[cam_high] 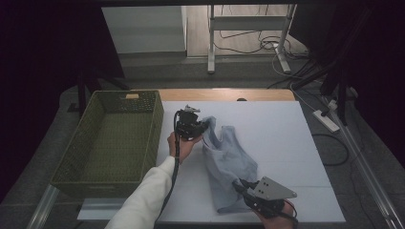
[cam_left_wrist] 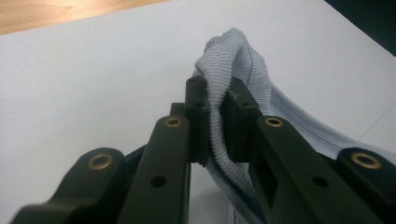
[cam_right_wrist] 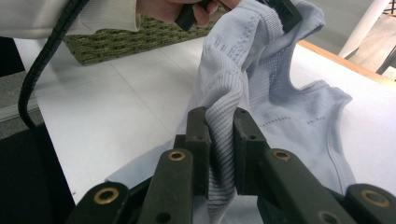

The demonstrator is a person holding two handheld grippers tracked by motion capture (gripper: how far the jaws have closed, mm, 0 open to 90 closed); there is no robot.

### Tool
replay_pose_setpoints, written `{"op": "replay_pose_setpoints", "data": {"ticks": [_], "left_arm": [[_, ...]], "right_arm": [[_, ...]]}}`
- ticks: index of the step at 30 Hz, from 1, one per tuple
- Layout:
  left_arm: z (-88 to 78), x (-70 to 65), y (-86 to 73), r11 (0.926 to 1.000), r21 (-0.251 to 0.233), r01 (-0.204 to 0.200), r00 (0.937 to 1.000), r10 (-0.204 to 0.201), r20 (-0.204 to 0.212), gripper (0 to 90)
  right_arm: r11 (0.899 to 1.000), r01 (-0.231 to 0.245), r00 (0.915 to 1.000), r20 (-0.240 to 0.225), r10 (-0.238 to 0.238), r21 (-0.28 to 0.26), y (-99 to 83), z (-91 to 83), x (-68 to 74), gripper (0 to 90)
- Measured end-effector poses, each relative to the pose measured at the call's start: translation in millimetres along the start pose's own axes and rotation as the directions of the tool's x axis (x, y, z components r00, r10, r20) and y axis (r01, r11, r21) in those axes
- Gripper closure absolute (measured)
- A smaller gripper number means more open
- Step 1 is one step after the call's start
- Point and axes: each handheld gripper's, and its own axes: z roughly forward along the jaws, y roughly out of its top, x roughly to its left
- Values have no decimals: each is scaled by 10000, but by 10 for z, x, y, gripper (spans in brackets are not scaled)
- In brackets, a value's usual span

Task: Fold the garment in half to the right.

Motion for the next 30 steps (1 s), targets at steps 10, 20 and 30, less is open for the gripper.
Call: {"op": "replay_pose_setpoints", "data": {"ticks": [10,20,30], "left_arm": [[81,-29,26,10000,71,-26,9999,25,114,809],[198,-75,39,9998,211,-61,9996,55,275,808],[322,-101,44,9991,413,-94,9995,82,298,806]], "right_arm": [[9998,-102,9999,111,100,195,-61,-65,-26,789],[9984,-241,9994,262,228,502,-129,-118,-61,791],[9947,-450,9984,386,416,927,-183,-126,-113,792]]}}
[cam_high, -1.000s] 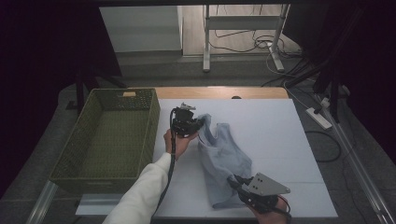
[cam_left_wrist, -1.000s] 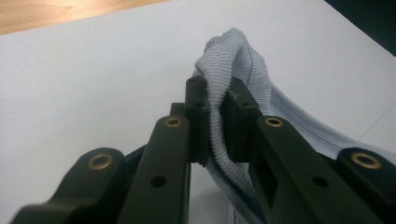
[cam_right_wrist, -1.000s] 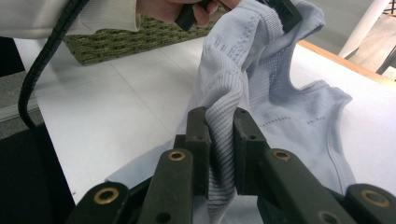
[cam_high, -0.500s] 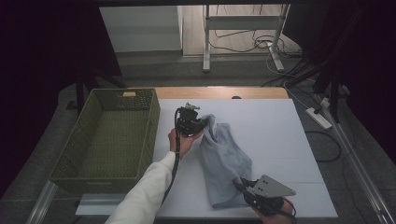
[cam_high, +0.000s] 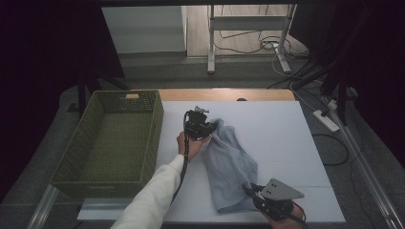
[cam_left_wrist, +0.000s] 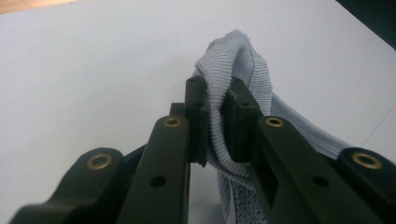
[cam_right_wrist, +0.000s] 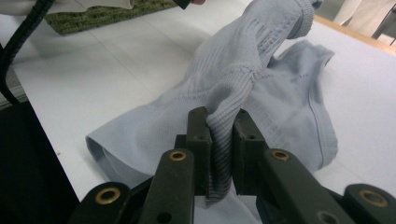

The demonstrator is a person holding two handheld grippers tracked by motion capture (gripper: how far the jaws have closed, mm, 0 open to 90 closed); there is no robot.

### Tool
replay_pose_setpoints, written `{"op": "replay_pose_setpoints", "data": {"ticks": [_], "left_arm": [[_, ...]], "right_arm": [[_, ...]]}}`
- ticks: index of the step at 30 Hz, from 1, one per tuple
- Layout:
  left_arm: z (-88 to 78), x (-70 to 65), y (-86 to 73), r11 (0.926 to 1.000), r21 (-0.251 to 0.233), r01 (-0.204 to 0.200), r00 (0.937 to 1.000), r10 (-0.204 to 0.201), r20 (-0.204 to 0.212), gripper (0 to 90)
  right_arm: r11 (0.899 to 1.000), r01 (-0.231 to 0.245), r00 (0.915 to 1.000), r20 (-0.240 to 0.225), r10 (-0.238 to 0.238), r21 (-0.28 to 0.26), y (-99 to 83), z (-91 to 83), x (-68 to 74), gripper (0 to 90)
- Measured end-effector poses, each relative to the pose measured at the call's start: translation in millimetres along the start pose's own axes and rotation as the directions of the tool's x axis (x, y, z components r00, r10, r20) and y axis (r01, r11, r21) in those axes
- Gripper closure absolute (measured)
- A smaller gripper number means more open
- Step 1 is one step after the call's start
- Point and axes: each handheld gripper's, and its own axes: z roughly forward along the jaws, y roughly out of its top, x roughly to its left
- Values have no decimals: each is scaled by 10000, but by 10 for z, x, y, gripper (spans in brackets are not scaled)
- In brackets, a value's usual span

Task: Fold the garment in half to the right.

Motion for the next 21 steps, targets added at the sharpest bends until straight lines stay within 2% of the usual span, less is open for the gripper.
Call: {"op": "replay_pose_setpoints", "data": {"ticks": [7,12,17,21], "left_arm": [[93,-39,5,9996,209,-164,9999,164,-6,804],[144,-58,2,9995,261,-174,9998,172,57,803],[199,-73,-1,9993,331,-200,9997,196,117,801],[252,-91,1,9988,410,-253,9996,246,171,795]], "right_arm": [[9993,-123,9999,45,121,355,-38,-4,-27,794],[9967,-276,9996,131,266,765,-77,4,-60,795],[9948,-371,9993,103,363,943,-102,11,-77,795],[9901,-573,9981,280,541,1282,-119,11,-84,796]]}}
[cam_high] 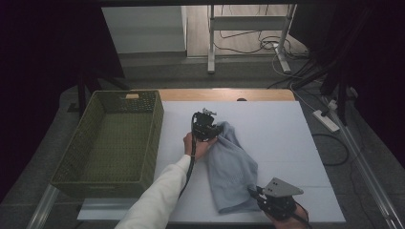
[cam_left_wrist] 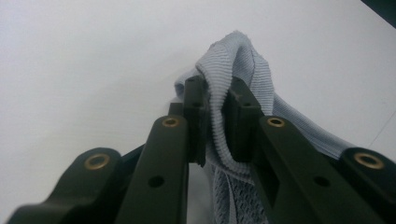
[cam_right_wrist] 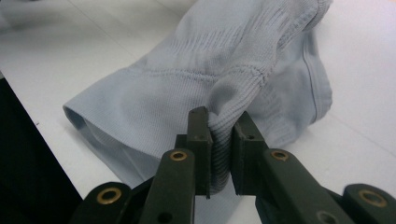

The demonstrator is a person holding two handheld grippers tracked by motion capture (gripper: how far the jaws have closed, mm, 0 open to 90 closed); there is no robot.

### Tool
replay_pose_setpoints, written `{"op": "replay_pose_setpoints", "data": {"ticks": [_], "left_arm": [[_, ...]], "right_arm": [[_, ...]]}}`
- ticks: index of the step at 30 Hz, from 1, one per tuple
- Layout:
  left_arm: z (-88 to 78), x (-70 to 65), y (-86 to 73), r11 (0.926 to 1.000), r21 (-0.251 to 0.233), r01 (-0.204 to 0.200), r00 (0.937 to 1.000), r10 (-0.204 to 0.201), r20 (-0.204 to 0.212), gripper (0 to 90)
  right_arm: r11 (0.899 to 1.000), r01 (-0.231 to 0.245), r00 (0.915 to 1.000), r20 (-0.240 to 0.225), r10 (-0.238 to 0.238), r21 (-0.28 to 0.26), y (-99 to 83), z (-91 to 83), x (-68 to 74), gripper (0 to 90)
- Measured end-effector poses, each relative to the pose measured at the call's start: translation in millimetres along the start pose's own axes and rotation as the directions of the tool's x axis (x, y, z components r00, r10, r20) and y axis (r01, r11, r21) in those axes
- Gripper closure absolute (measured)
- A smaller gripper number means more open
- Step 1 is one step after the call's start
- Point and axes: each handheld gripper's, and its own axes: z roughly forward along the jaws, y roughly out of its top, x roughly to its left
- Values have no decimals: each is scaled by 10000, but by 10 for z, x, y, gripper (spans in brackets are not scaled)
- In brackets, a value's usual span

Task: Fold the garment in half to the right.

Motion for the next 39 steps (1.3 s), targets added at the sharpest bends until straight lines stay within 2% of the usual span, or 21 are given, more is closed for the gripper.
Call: {"op": "replay_pose_setpoints", "data": {"ticks": [8,18,26,29,34,39], "left_arm": [[117,-70,1,9997,201,-163,9998,161,111,788],[223,-110,-22,9988,431,-219,9995,209,236,769],[216,-73,-26,9990,442,-91,9990,72,433,718],[206,-60,-17,9991,406,-128,9979,101,641,642],[153,-67,20,9993,258,-275,9975,257,664,394],[40,-59,58,9991,-419,-95,9967,128,803,275]], "right_arm": [[9983,-207,9998,-64,211,547,-49,1,-8,799],[9880,-559,9980,-204,594,1442,-131,57,-73,799],[9887,-584,9974,-349,638,1378,-145,78,-100,786],[9897,-616,9969,-397,672,1294,-142,71,-104,771],[9917,-497,9977,-400,548,1184,-137,62,-105,720],[9938,-439,9978,-451,487,1024,-119,41,-107,702]]}}
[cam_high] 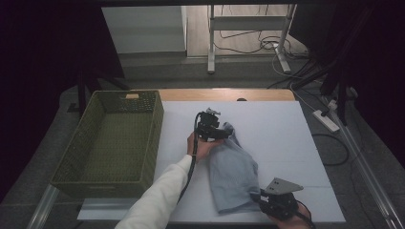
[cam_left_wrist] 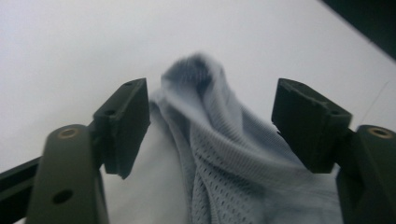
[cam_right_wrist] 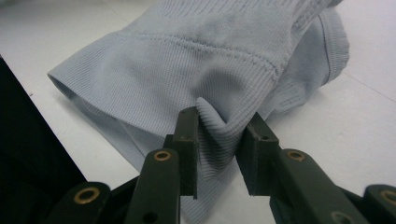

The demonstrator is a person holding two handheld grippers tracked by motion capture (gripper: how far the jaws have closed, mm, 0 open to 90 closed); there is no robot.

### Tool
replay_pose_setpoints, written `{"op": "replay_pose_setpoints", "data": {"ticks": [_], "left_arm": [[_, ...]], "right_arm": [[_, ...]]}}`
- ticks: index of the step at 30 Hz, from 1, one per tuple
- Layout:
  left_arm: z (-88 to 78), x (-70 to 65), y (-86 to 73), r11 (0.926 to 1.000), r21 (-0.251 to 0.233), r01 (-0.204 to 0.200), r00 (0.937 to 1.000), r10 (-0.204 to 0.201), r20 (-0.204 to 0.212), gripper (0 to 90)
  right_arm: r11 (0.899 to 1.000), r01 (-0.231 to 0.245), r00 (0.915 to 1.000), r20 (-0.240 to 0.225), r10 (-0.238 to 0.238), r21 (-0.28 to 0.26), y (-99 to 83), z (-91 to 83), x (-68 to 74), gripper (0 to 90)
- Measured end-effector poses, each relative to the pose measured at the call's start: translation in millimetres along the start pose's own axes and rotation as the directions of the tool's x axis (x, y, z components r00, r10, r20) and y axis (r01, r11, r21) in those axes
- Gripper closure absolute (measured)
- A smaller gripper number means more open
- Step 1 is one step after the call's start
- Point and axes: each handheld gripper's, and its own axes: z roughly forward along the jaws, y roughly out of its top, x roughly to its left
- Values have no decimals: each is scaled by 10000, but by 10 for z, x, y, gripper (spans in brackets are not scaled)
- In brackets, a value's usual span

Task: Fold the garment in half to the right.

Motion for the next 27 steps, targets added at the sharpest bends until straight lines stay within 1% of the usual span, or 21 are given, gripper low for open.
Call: {"op": "replay_pose_setpoints", "data": {"ticks": [2,4,7,9,12,14,15,16,18,20,22,24,26,27], "left_arm": [[-33,-8,15,9999,-137,-59,9999,61,142,255],[-57,-21,26,9997,-153,-166,9998,168,102,242],[-101,-15,27,9997,-250,-28,9998,33,209,231],[-129,-2,27,9995,-292,72,9996,-64,285,231],[-180,16,15,9992,-385,126,9992,-112,378,233],[-221,26,-1,9991,-418,99,9990,-80,439,233],[-244,31,-10,9990,-443,87,9987,-65,500,234],[-269,35,-23,9988,-479,94,9986,-69,518,237],[-313,39,-51,9988,-479,88,9987,-63,515,242],[-350,40,-84,9990,-451,-17,9988,39,483,244],[-383,41,-120,9990,-413,-142,9990,160,425,248],[-415,42,-156,9990,-433,-136,9988,156,469,255],[-450,40,-188,9988,-466,-163,9987,185,483,257],[-467,34,-203,9987,-463,-196,9986,218,476,262]], "right_arm": [[10000,9,10000,4,-9,23,0,5,2,698],[10000,13,10000,1,-13,40,0,10,3,695],[10000,2,10000,-15,-2,23,1,9,0,674],[10000,-6,10000,-29,6,-20,5,10,0,641],[9999,19,10000,68,-18,-110,16,4,3,566],[9995,14,9999,154,-9,-314,33,-20,8,518],[9989,27,9998,213,-17,-467,43,-35,11,498],[9977,88,9998,177,-76,-679,52,-52,12,484],[9947,242,9994,286,-214,-997,70,-81,22,468],[9925,340,9991,292,-307,-1171,85,-97,21,463],[9909,361,9990,306,-324,-1293,94,-102,14,456],[9895,360,9991,287,-323,-1402,101,-111,3,449],[9858,365,9991,261,-326,-1638,110,-131,-4,447],[9839,356,9990,329,-303,-1749,117,-146,-5,446]]}}
